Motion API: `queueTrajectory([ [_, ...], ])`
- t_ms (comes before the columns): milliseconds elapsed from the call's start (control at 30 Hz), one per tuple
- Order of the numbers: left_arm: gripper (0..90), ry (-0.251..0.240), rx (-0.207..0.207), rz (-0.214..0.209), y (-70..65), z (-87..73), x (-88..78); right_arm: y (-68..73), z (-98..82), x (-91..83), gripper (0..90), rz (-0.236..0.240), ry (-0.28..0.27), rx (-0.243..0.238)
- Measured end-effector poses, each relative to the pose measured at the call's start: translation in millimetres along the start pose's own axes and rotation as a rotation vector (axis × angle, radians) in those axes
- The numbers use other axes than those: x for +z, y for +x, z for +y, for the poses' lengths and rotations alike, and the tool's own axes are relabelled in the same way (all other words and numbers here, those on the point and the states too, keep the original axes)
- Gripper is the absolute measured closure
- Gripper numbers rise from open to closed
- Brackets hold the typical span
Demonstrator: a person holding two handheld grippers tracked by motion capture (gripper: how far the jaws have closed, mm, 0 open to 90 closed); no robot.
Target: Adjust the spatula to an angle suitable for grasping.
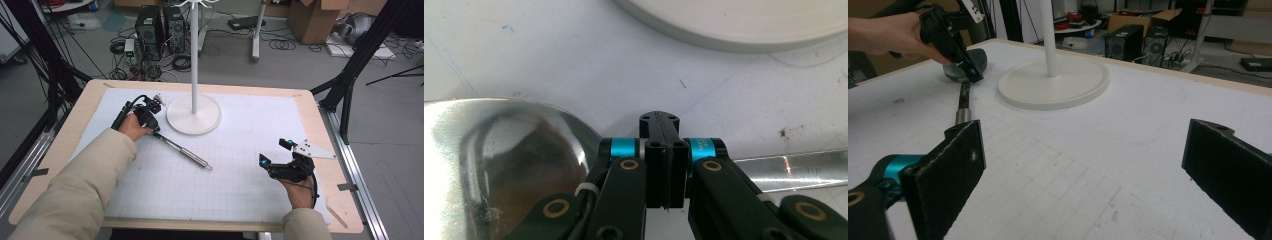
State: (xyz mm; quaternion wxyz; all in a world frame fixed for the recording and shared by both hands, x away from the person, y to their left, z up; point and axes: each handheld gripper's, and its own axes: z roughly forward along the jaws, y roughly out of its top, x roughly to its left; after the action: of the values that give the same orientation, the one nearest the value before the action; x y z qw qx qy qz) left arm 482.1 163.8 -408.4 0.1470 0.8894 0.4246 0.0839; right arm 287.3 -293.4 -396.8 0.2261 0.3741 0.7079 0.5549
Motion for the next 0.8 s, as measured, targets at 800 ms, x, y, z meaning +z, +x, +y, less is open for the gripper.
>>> queueTrajectory([
  [800,89.5,0.038,-0.010,-0.052,-2.7,-20.0,-5.6,2.0,0.6,0.5,2.8,0.000,-0.003,-0.003],
])
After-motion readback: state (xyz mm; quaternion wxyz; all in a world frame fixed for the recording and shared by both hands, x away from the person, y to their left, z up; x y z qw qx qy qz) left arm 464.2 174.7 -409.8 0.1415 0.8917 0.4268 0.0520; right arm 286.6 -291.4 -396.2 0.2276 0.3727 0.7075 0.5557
